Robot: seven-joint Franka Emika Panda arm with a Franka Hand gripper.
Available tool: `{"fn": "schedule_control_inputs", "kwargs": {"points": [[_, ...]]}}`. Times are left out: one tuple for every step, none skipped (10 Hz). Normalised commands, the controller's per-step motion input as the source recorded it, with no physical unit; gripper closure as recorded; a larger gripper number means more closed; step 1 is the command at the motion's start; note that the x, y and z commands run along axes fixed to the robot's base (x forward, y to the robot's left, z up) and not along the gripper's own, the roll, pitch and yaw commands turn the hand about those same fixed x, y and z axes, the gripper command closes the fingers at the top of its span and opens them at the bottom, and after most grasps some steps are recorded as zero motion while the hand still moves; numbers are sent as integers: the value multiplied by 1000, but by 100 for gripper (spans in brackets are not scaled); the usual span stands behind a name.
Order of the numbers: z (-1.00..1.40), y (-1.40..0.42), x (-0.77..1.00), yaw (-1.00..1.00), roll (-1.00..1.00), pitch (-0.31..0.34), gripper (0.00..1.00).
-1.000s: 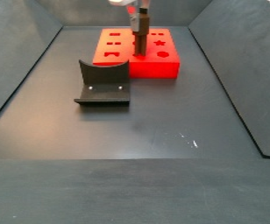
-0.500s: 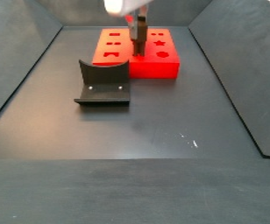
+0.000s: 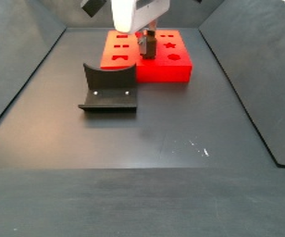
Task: Insert the 3 prong object.
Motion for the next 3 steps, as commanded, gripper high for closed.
{"fn": "schedule_control_inputs", "kwargs": {"points": [[-143, 0, 0, -231, 99, 131, 100], [0, 0, 0, 0, -4, -1, 100], [0, 0, 0, 0, 0, 0, 100]]}}
